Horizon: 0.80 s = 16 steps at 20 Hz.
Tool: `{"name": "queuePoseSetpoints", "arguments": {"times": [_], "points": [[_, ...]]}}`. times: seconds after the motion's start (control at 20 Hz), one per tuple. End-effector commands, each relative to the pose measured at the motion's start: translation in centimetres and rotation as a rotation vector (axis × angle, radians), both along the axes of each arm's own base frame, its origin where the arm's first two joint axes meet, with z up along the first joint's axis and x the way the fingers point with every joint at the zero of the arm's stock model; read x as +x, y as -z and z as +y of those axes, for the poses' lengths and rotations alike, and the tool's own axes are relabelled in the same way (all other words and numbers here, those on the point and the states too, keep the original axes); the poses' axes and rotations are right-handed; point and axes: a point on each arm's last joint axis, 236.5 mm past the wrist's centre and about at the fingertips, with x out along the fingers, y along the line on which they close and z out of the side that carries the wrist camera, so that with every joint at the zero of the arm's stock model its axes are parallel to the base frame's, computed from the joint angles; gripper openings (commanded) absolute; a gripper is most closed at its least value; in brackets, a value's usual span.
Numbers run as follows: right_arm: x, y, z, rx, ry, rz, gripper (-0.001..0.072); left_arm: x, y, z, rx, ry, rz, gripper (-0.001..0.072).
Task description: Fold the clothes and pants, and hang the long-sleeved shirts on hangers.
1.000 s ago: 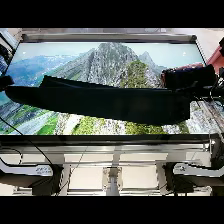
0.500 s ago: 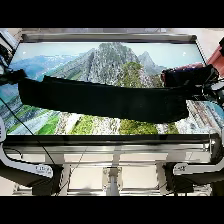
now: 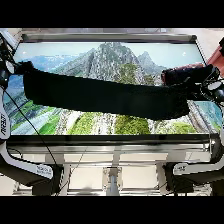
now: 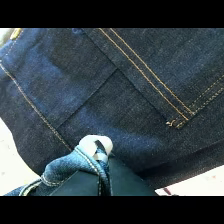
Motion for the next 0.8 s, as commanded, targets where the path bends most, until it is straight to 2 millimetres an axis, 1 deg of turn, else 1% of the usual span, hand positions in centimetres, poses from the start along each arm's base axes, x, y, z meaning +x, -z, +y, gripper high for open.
{"name": "queuePoseSetpoints", "arguments": {"times": [0.0, 0.15, 0.2, 0.3, 0.4, 0.5, 0.55, 0.6, 0.65, 0.75], "points": [[0.0, 0.3, 0.1, 0.005, 0.001, 0.005, 0.0039, 0.3, 1.8, -0.2, -0.024, -0.007, 0.023, 0.0022], [0.3, 0.2, 0.4, 0.0, -0.005, -0.001, 0.0068, 0.6, 4.0, -0.3, -0.085, -0.054, 0.031, 0.0023], [0.4, 0.1, 0.6, -0.002, -0.007, -0.006, 0.0149, 0.8, 4.8, -0.4, -0.091, -0.055, 0.035, 0.0023], [0.8, -0.1, 0.9, -0.009, -0.013, -0.015, 0.0159, 1.8, 5.4, -0.8, -0.089, -0.041, 0.015, 0.0023], [1.0, -0.2, 1.1, -0.012, -0.015, -0.021, 0.0161, 3.0, 5.3, -1.4, -0.113, -0.037, -0.04, 0.0023], [1.0, -0.3, 1.1, -0.015, -0.017, -0.024, 0.0162, 3.6, 5.4, -1.9, -0.128, -0.032, -0.062, 0.0034], [1.0, -0.8, 1.0, -0.023, -0.016, -0.033, 0.0177, 3.6, 5.3, -2.0, -0.125, -0.03, -0.065, 0.0124], [1.2, -1.6, 0.8, -0.034, -0.013, -0.054, 0.0243, 3.6, 5.2, -1.9, -0.122, -0.03, -0.066, 0.0365], [1.4, -2.6, 0.7, -0.05, -0.016, -0.07, 0.027, 3.6, 5.2, -1.9, -0.123, -0.03, -0.065, 0.0452], [1.5, -4.8, 0.3, -0.099, -0.039, -0.088, 0.0303, 3.4, 5.1, -2.0, -0.125, -0.031, -0.058, 0.0451]]}}
